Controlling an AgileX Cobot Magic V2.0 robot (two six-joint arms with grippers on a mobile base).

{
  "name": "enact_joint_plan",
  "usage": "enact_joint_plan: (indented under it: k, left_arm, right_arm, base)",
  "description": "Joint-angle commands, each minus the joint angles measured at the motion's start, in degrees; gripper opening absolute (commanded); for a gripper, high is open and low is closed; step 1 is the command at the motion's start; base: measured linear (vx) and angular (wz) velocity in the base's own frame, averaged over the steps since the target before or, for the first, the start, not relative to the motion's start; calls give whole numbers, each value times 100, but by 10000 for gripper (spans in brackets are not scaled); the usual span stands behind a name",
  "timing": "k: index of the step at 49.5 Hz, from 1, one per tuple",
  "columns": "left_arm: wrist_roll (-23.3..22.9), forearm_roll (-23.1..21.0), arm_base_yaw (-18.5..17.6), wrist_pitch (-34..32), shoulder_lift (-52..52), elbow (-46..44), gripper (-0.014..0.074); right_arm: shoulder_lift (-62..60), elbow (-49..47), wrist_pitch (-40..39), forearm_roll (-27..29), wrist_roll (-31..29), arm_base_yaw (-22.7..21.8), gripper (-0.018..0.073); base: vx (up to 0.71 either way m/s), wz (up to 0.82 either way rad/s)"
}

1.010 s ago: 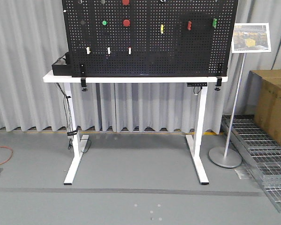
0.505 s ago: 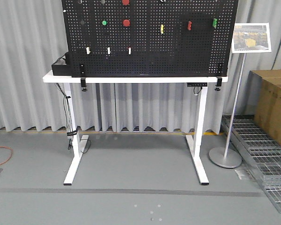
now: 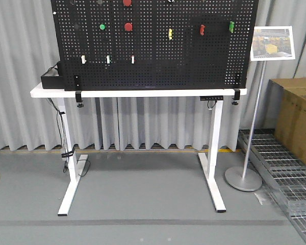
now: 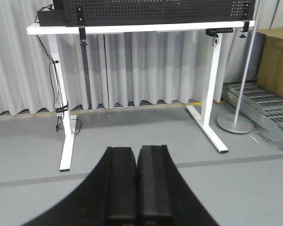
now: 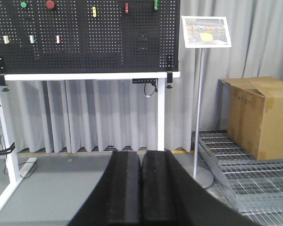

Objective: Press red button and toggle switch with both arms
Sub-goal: 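Drive the base forward toward the black pegboard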

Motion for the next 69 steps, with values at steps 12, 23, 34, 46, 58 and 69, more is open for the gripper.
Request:
enact_joint_plan:
  k: [12, 23, 34, 46, 58, 69]
  left_arm:
    - [-58, -12, 1, -462, -91, 189, 2]
    - [-58, -12, 1, -462, -91, 189, 2]
    - [-58, -12, 1, -462, -91, 189, 2]
    - [-58, -12, 1, -462, -91, 189, 2]
    - [-58, -12, 1, -462, -91, 189, 2]
    - [-58, -12, 1, -462, -91, 189, 2]
  right_arm:
    - [-97, 67, -485, -64, -48, -39, -3]
    - [-97, 67, -485, -64, -48, -39, -3]
    - [-97, 67, -485, -64, -48, -39, -3]
    - [-97, 67, -470, -64, -48, -39, -3]
    - [-97, 67, -470, -64, -48, -39, -3]
    - [-97, 67, -470, -64, -48, -39, -3]
  base:
    - [40, 7]
    - [49, -1]
    - [51, -3]
    - [49, -2]
    - [47, -2]
    - [46, -1]
